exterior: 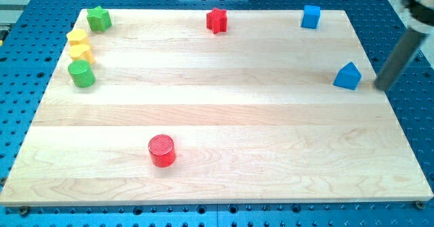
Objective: Slide the yellow hexagon to the center of the board
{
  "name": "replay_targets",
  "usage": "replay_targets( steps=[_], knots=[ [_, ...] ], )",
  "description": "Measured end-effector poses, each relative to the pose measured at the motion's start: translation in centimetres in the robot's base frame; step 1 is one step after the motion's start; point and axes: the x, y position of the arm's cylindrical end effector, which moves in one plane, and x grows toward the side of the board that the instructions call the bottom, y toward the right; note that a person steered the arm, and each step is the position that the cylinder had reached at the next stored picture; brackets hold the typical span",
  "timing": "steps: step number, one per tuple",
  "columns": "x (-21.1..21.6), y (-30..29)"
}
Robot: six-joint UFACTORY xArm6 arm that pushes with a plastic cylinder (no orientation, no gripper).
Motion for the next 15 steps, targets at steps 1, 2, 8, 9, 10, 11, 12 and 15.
replay_targets(
  steps=[1, 2, 8, 9, 10, 11, 12, 15],
  knots=[
    [5.2, -0.7],
    [9.4, -4.4],
    [14.7, -33.5],
    [14.4, -41.2],
    [13.1, -46.5],
    [7.5, -50.1],
    [3.7, -58.8],
    [-12.2, -56.3]
  ],
)
